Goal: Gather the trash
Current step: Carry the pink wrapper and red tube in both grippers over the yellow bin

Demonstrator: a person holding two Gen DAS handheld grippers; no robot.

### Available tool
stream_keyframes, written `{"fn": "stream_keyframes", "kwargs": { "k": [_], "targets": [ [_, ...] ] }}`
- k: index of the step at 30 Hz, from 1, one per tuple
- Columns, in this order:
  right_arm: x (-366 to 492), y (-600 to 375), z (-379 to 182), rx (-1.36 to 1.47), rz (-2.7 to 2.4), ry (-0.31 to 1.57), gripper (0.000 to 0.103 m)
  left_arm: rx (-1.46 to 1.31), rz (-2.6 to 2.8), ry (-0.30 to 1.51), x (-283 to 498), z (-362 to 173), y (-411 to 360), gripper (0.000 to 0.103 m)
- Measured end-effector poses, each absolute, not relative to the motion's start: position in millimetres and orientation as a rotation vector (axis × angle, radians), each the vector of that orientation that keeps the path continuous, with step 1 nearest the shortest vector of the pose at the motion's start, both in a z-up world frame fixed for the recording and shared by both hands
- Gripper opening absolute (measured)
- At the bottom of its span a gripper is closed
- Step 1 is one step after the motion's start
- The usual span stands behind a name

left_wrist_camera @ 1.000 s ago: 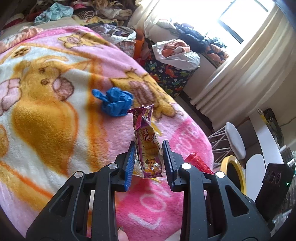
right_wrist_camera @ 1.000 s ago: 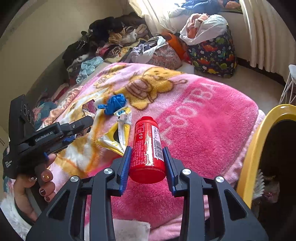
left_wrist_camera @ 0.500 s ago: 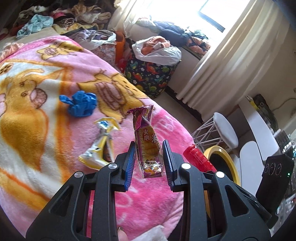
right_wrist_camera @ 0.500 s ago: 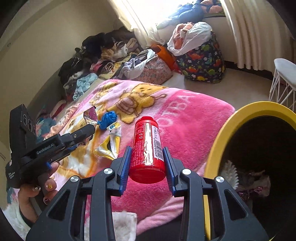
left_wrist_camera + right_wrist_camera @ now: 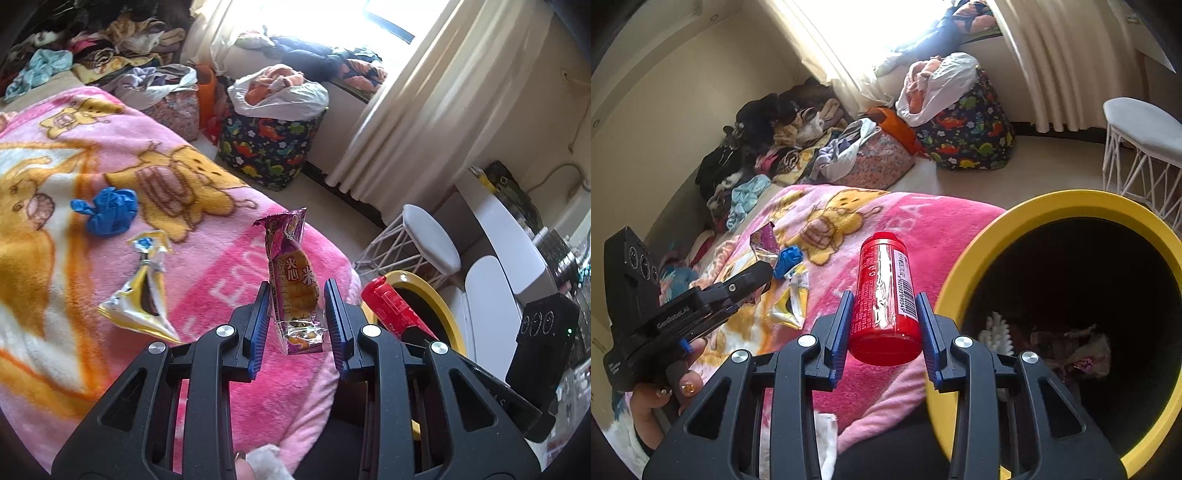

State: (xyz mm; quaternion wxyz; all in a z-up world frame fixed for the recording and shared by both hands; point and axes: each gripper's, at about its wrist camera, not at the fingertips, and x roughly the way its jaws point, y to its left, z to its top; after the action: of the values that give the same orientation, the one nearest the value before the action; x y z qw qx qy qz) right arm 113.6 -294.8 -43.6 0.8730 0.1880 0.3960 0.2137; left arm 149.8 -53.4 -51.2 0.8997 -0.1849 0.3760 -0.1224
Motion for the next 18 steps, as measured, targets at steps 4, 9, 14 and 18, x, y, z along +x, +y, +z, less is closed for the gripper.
{"fn": "stream_keyframes", "kwargs": {
  "k": [4,9,14,18],
  "targets": [
    [111,-306,-45,0.413,0.431,0.820,0.033,-0.368,-0.269,0.780,149,-50,-64,0.023],
    [106,-316,-43,0.423,0.406,0.805,0.033,-0.350,-0.288,0.783,149,-49,-74,0.023],
    [102,-328,-44,0.444,0.384,0.796,0.033,-0.330,-0.311,0.786,148,-48,-84,0.023],
    [98,-339,-45,0.460,0.357,0.791,0.033,-0.313,-0.334,0.787,148,-47,-95,0.023]
  ]
}}
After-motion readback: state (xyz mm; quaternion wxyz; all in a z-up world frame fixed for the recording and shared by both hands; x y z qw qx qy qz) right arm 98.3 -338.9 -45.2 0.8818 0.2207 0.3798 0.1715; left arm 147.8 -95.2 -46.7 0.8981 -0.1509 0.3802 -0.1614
